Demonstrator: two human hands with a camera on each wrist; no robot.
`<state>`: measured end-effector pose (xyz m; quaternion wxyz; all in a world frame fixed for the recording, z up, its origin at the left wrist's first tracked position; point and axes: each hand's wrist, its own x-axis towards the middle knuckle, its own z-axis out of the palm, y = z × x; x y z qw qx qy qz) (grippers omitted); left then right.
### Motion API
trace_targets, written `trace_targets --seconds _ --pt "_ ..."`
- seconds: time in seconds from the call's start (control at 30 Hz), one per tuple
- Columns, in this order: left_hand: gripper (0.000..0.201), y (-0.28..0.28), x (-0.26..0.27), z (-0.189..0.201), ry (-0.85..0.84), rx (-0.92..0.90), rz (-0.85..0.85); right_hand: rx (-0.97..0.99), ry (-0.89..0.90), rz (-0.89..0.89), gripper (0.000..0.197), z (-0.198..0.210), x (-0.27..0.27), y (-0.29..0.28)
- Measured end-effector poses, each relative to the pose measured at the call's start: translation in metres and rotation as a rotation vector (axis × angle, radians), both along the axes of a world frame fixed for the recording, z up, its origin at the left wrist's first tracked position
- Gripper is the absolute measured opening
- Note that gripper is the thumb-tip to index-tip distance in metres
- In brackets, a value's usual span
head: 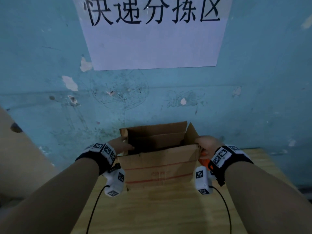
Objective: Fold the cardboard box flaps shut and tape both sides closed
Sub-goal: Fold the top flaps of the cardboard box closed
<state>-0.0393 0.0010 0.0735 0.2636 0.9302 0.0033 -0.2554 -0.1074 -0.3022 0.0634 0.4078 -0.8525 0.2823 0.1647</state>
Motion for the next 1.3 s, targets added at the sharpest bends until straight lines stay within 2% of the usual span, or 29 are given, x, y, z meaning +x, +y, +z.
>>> trace_targets --seconds 0.07,0.17,0.27,0.33,0.4,0.5,0.53,0.7,0.77,0.8,0.9,0.97,1.07,1.13,1.23,1.3 --pt "0.069 -0.001 0.002 -0.002 0.027 -0.014 -0.052 0.153 -0.059 -0.151 0.017 -0.006 0.004 0.000" --pt "0.075 0.001 0.001 -0.004 0.084 -0.051 -0.128 0.169 -0.036 -0.136 0.052 -0.004 0.002 0.004" --pt "0.111 0.001 0.000 -0.004 0.134 -0.035 -0.283 0.133 0.001 -0.025 0.077 0.005 0.000 0.014" --pt "0.120 -0.002 -0.001 -0.003 0.158 -0.001 -0.375 0.120 -0.024 0.057 0.077 0.005 0.003 0.014" --pt "0.119 -0.002 0.001 -0.008 0.161 0.051 -0.399 0.117 -0.081 0.106 0.074 0.005 0.003 0.016" --pt "0.077 -0.004 0.003 -0.014 0.124 0.168 -0.385 0.072 -0.143 0.173 0.077 -0.001 0.004 0.015" --pt "0.069 -0.005 0.003 -0.014 0.109 0.194 -0.390 0.041 -0.171 0.186 0.077 0.000 0.004 0.016" --pt "0.053 -0.011 -0.004 -0.017 0.064 0.282 -0.395 -0.066 -0.201 0.271 0.071 -0.001 0.003 0.014" --pt "0.047 -0.014 -0.005 -0.019 0.034 0.300 -0.383 -0.109 -0.193 0.319 0.077 -0.001 0.005 0.013" --pt "0.047 -0.015 -0.006 -0.019 0.021 0.304 -0.377 -0.126 -0.186 0.336 0.081 -0.002 0.007 0.013" --pt "0.050 -0.017 -0.009 -0.016 0.004 0.341 -0.373 -0.151 -0.169 0.415 0.073 0.001 0.009 0.016" --pt "0.048 -0.017 -0.010 -0.015 0.003 0.336 -0.362 -0.147 -0.170 0.440 0.075 0.004 0.008 0.019" --pt "0.046 -0.017 -0.010 -0.017 0.006 0.327 -0.352 -0.115 -0.155 0.462 0.089 0.003 0.007 0.020" --pt "0.046 -0.017 -0.011 -0.017 0.011 0.335 -0.351 -0.089 -0.162 0.449 0.099 0.000 0.009 0.018" --pt "0.048 -0.017 -0.012 -0.019 -0.004 0.350 -0.348 -0.134 -0.215 0.344 0.093 -0.004 0.012 0.020" --pt "0.048 -0.015 -0.012 -0.021 -0.011 0.368 -0.349 -0.190 -0.248 0.337 0.089 -0.006 0.016 0.023"
